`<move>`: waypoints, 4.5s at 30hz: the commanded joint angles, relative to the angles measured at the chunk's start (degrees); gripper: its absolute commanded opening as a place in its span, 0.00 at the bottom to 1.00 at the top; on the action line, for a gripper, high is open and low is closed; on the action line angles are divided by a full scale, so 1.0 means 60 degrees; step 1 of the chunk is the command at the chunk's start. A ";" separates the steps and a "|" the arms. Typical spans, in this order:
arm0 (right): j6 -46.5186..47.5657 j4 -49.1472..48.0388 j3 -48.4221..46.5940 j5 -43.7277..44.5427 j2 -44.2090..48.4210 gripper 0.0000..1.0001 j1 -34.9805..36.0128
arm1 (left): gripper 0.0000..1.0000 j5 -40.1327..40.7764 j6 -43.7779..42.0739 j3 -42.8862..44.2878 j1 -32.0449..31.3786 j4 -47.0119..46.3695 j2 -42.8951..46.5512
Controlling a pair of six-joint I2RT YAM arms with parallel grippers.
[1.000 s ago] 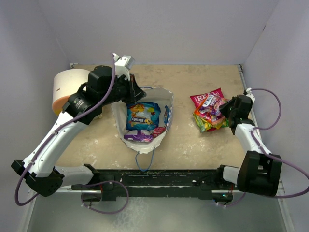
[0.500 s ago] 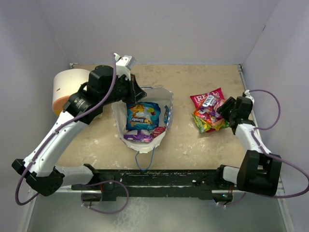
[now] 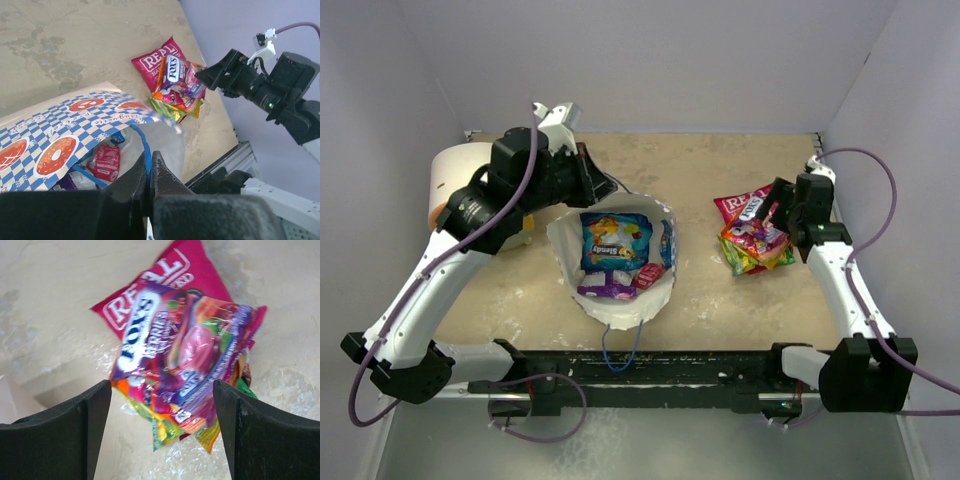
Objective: Take the snacks out of the paper bag
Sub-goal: Place the snack at the center of the board, then take out the snack from the paper bag.
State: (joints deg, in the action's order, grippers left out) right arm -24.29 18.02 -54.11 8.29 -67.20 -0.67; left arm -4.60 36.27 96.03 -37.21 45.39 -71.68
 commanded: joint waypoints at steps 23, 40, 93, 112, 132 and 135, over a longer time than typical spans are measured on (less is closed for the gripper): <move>0.1764 0.0709 -0.1192 -0.0948 0.1442 0.89 0.2176 | 0.00 -0.0224 0.3635 0.2289 -0.0015 0.0216 -0.0404; 0.1712 0.2049 -0.2641 -0.4668 0.2411 0.90 0.2515 | 0.00 -0.1428 0.1169 -0.0105 -0.0010 -0.0402 0.0889; 1.1021 -0.2160 -0.3078 0.3119 -0.3929 0.69 1.1748 | 0.00 -0.2413 -0.3165 0.0905 -0.0024 -0.0763 0.0699; 1.1358 -0.2893 -0.1397 0.2713 -0.2779 0.56 1.0534 | 0.00 0.2105 -0.3064 0.0653 -0.0013 0.0146 0.1658; 1.4386 -0.2717 -0.1172 -0.1595 -0.1961 0.71 1.0044 | 0.00 -0.1363 -0.3070 0.0476 -0.0016 -0.0908 0.0879; 1.4244 -0.2845 -0.1164 -0.1676 -0.1938 0.72 1.0290 | 0.00 -0.1339 -0.2990 0.0571 -0.0021 -0.0952 0.0855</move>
State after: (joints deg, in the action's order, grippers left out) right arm 58.52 1.52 -61.08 2.70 -81.08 59.53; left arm -10.11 17.26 97.73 -37.52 47.18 -67.88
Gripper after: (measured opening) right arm 0.715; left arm 0.013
